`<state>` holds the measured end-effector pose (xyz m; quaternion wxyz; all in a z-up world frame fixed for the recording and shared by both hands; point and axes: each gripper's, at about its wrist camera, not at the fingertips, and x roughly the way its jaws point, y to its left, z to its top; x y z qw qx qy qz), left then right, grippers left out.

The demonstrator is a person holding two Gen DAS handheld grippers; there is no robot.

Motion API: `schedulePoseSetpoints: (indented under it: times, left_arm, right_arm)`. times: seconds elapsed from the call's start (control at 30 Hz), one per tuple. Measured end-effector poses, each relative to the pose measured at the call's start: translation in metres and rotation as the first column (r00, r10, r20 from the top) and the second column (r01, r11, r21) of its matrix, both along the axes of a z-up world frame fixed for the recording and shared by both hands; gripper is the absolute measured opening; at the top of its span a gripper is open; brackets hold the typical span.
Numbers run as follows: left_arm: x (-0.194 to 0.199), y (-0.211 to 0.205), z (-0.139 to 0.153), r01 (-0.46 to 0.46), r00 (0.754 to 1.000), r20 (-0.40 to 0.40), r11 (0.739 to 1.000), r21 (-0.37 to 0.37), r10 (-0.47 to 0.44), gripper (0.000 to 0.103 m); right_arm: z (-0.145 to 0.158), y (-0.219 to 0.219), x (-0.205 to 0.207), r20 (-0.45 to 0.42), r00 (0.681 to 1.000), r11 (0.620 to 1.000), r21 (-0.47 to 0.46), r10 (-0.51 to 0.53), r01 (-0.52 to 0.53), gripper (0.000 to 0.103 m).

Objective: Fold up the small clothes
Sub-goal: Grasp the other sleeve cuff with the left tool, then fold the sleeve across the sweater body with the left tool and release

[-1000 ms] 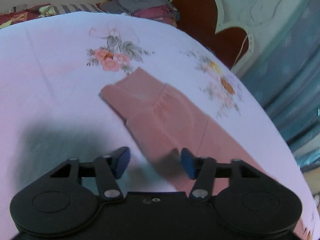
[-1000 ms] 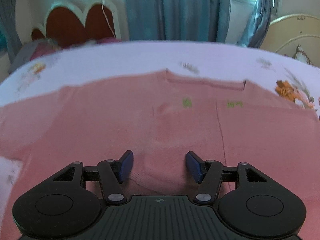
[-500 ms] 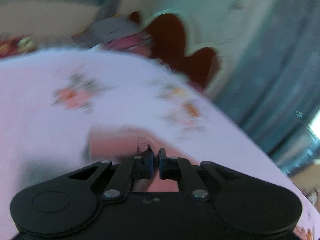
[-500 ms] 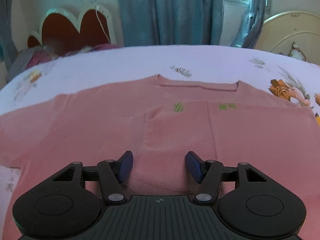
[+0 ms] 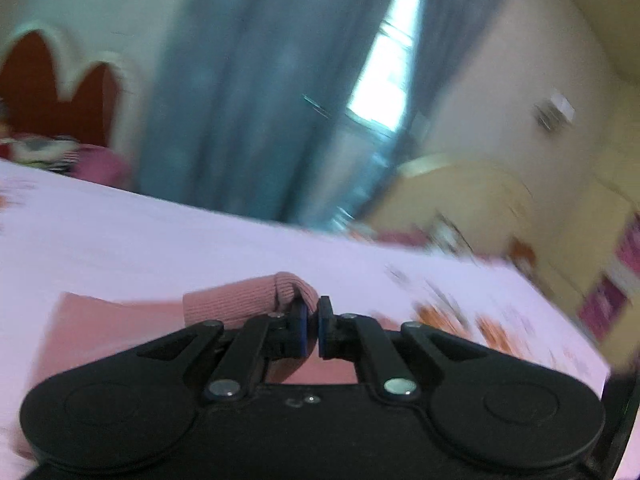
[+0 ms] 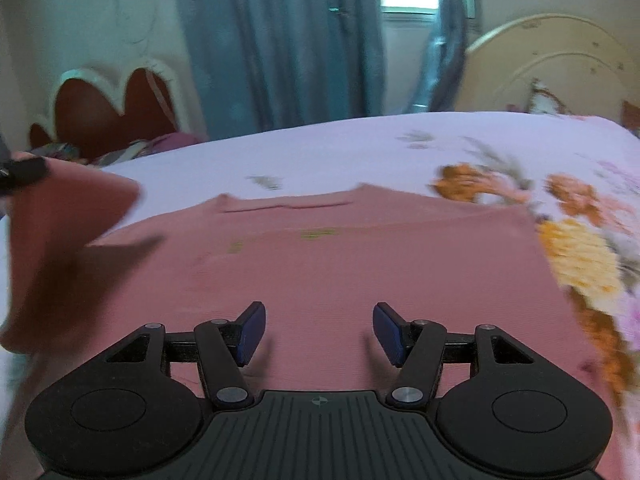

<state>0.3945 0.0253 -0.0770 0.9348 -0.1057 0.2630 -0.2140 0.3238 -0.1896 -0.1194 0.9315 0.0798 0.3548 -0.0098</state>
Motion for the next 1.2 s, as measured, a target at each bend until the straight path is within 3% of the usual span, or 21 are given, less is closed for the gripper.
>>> schedulePoseSetpoints:
  times: [0.1,0.2,0.27,0.3,0.33,0.4,0.57,0.7,0.9,1.0,1.03,1.07,1.17,1.2]
  left_arm:
    - [-0.004,-0.051,-0.030,0.112,0.993,-0.045,0.988,0.111,-0.107,0.006]
    - [-0.007,-0.077,-0.056,0.201,0.974,-0.144,0.958,0.203,-0.174,0.020]
    - [-0.017,-0.077,-0.060,0.203,0.974,-0.146,0.948,0.244,-0.171,0.024]
    - [-0.022,-0.074,-0.059,0.197,0.976,-0.140,0.945,0.262,-0.165,0.036]
    - [-0.028,-0.068,-0.057,0.181,0.980,-0.129,0.942,0.283,-0.150,0.058]
    - [-0.040,-0.054,-0.049,0.125,0.991,-0.086,0.943,0.310,-0.103,0.075]
    - [-0.045,-0.005,-0.044,-0.010,0.997,-0.070,0.924,0.383,0.040,0.072]
    - [-0.049,0.040,-0.054,-0.131,0.978,-0.087,0.887,0.443,0.188,0.071]
    - [-0.052,0.073,-0.076,-0.216,0.942,-0.118,0.836,0.504,0.314,0.070]
    - [-0.043,0.070,-0.080,-0.227,0.939,-0.109,0.826,0.516,0.326,0.067]
    - [-0.040,0.068,-0.080,-0.233,0.939,-0.101,0.825,0.515,0.328,0.066]
    - [-0.037,0.068,-0.080,-0.241,0.938,-0.093,0.822,0.515,0.333,0.066]
    - [-0.029,0.073,-0.085,-0.278,0.928,-0.076,0.816,0.508,0.364,0.060]
    - [-0.025,0.074,-0.085,-0.297,0.923,-0.068,0.812,0.502,0.380,0.052]
  right_arm:
    - [0.000,-0.025,-0.009,-0.013,0.999,1.000,0.007,-0.029,0.029,0.060]
    - [0.001,-0.037,-0.016,-0.016,1.000,0.999,0.027,-0.019,0.019,0.060]
    - [0.002,-0.039,-0.019,-0.015,1.000,0.998,0.065,0.011,-0.010,0.060]
    - [0.002,-0.038,-0.019,-0.014,1.000,0.997,0.080,0.025,-0.024,0.060]
    - [0.003,-0.035,-0.019,-0.010,0.999,0.995,0.088,0.044,-0.043,0.060]
    - [0.004,-0.023,-0.016,0.000,0.996,0.992,0.091,0.087,-0.086,0.060]
    - [-0.001,0.024,-0.012,0.005,0.973,0.973,0.006,0.233,-0.233,0.060]
    - [-0.010,0.055,-0.014,0.007,0.946,0.944,-0.080,0.323,-0.322,0.060]
    - [-0.027,0.092,0.000,-0.026,0.927,0.894,-0.257,0.373,-0.367,0.060]
    - [-0.029,0.095,0.008,-0.006,0.929,0.894,-0.271,0.370,-0.357,0.059]
    - [-0.027,0.093,0.011,0.002,0.933,0.904,-0.246,0.360,-0.349,0.031]
    - [-0.023,0.087,0.015,0.005,0.941,0.923,-0.198,0.338,-0.331,0.014]
    - [-0.007,0.058,0.019,0.044,0.970,0.969,-0.062,0.241,-0.238,0.013]
    - [-0.002,0.044,0.020,0.053,0.979,0.981,-0.013,0.195,-0.195,0.013]
